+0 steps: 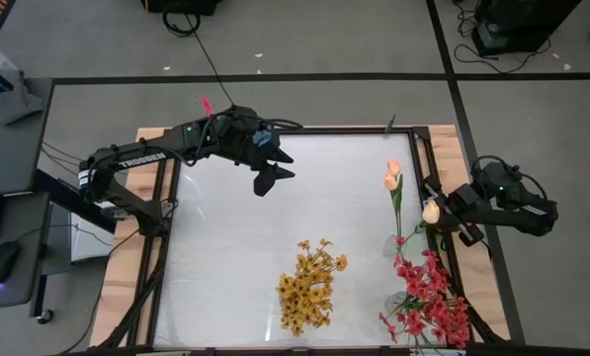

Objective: Sort flowers into vase by color
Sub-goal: Put the light pink flower into the top transparent vase, then return to Home Position

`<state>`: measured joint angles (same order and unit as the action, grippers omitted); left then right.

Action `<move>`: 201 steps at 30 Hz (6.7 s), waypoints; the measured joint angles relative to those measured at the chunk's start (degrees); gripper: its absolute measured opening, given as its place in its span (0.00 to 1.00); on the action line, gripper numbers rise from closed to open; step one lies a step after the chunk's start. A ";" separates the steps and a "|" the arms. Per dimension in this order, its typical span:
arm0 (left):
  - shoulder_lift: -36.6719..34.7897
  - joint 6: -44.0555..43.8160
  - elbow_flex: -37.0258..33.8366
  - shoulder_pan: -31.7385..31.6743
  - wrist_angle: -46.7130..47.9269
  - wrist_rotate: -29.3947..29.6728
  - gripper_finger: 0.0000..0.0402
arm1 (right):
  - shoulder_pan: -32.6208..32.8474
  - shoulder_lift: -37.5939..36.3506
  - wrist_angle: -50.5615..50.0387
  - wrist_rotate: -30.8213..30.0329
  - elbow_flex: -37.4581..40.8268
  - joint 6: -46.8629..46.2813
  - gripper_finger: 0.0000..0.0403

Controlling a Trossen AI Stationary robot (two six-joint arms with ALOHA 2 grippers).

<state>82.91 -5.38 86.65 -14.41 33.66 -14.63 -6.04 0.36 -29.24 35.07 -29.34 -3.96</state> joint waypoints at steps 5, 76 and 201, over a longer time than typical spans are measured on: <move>0.00 0.01 0.00 0.01 0.01 0.00 0.54 | 0.00 0.00 -1.38 -2.55 0.00 -2.22 0.14; 0.00 0.01 0.00 0.00 0.01 0.00 0.54 | -0.01 0.00 -14.25 -3.08 -3.47 -13.30 0.48; -0.02 0.01 0.00 0.01 -0.01 0.00 0.54 | -0.87 -0.07 80.04 -28.73 18.98 -3.88 0.48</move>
<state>82.89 -5.37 86.65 -14.41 33.65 -14.63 -6.92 0.30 50.80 6.33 -10.37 -7.84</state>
